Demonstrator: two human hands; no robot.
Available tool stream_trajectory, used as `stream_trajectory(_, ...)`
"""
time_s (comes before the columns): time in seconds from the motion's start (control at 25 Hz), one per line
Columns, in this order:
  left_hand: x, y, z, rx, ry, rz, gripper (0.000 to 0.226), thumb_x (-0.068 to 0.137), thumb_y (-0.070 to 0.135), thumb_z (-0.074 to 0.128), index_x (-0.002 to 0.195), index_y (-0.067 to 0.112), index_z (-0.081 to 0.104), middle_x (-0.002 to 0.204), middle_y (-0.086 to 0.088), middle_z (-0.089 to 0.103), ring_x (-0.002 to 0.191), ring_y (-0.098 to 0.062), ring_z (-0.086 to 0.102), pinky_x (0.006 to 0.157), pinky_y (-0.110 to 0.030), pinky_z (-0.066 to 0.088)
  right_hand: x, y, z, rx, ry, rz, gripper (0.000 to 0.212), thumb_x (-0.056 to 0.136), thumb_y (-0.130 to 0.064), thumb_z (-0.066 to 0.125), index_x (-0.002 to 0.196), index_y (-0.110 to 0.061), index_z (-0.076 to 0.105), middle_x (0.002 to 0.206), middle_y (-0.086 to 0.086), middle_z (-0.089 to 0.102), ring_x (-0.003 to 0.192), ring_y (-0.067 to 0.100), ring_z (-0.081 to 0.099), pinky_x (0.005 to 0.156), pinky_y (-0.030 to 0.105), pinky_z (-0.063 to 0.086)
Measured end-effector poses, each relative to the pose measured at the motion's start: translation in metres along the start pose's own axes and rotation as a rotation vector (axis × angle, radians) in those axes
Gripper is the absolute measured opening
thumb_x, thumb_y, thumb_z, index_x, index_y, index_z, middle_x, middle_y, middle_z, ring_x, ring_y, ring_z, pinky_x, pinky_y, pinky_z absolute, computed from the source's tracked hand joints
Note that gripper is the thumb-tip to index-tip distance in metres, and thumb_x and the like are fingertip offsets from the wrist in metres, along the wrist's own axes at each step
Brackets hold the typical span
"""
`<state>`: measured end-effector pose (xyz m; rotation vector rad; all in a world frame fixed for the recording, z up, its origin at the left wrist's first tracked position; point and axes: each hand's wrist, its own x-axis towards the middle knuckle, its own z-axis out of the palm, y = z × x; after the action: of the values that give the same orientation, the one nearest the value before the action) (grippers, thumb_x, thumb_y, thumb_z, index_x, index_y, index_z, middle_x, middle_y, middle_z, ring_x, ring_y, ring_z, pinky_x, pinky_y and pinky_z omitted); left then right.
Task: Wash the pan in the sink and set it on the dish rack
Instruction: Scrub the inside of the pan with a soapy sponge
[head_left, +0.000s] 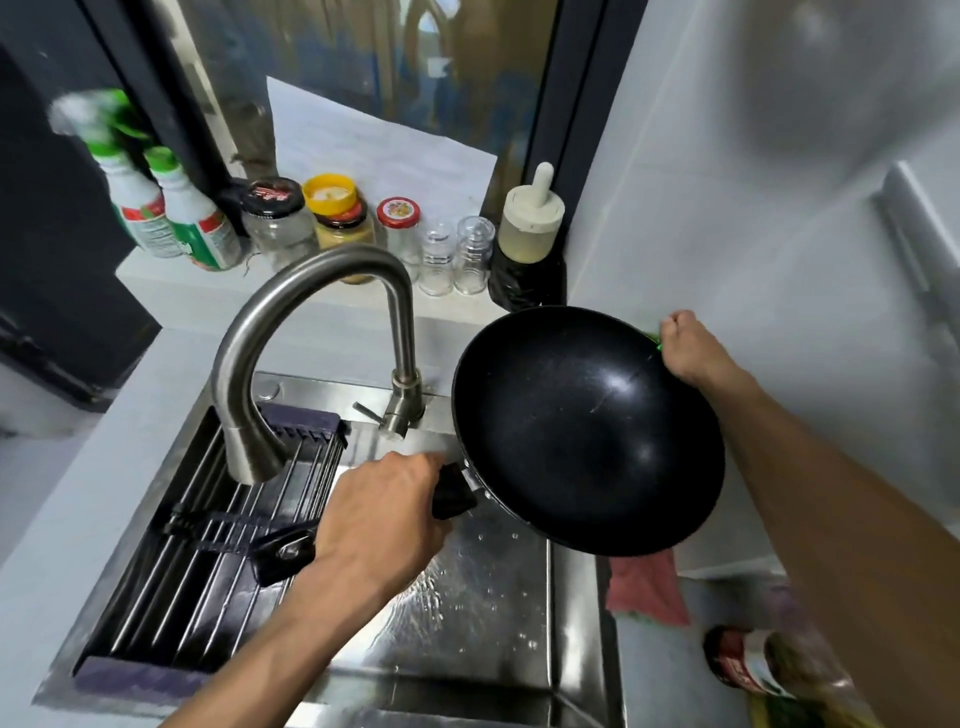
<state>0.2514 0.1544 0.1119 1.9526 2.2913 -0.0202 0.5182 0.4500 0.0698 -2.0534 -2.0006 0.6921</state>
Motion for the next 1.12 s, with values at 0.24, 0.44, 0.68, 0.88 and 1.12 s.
stream_trajectory(0.24, 0.001, -0.003, -0.003, 0.012, -0.025, -0.027, 0.037, 0.075, 0.048, 0.068, 0.106, 0.029, 0.059, 0.097, -0.001, 0.070, 0.090, -0.024, 0.067, 0.071, -0.033, 0.048, 0.001, 0.011, 0.004, -0.018, 0.022, -0.044, 0.045, 0.108, -0.038, 0.026, 0.132, -0.005, 0.045, 0.140, 0.023, 0.048, 0.125, 0.038, 0.051, 0.103, 0.043, 0.038)
stream_trajectory(0.44, -0.003, -0.002, -0.003, -0.022, -0.019, -0.038, 0.041, 0.075, 0.048, 0.069, 0.111, 0.031, 0.058, 0.098, -0.002, 0.070, 0.090, -0.026, 0.067, 0.070, -0.033, 0.046, 0.005, 0.007, -0.003, -0.032, 0.005, -0.043, 0.047, 0.107, -0.040, 0.025, 0.137, -0.008, 0.044, 0.146, 0.020, 0.044, 0.130, 0.037, 0.048, 0.107, 0.043, 0.035)
stream_trajectory(0.68, -0.008, -0.007, 0.004, -0.031, -0.036, -0.078, 0.040, 0.073, 0.052, 0.069, 0.104, 0.028, 0.060, 0.097, -0.002, 0.071, 0.091, -0.027, 0.066, 0.069, -0.033, 0.047, 0.004, 0.009, 0.006, 0.014, -0.015, 0.000, 0.047, 0.106, -0.041, 0.026, 0.139, -0.010, 0.040, 0.148, 0.021, 0.042, 0.131, 0.038, 0.046, 0.111, 0.044, 0.034)
stream_trajectory(0.88, -0.033, -0.026, 0.018, -0.031, -0.044, -0.069, 0.038, 0.074, 0.054, 0.069, 0.101, 0.028, 0.060, 0.095, 0.001, 0.071, 0.090, -0.024, 0.067, 0.067, -0.032, 0.045, -0.044, -0.011, 0.001, -0.067, 0.233, -0.166, 0.050, 0.107, -0.038, 0.033, 0.145, -0.007, 0.040, 0.151, 0.017, 0.038, 0.136, 0.039, 0.037, 0.112, 0.049, 0.032)
stream_trajectory(1.12, -0.089, -0.065, 0.057, -0.098, -0.152, -0.083, 0.040, 0.072, 0.052, 0.072, 0.103, 0.030, 0.059, 0.092, 0.001, 0.073, 0.086, -0.022, 0.069, 0.068, -0.033, 0.051, -0.174, -0.082, 0.075, 0.314, 0.326, -0.393, 0.024, 0.092, -0.021, 0.057, 0.105, -0.008, 0.072, 0.095, 0.004, 0.072, 0.090, 0.019, 0.065, 0.084, 0.030, 0.047)
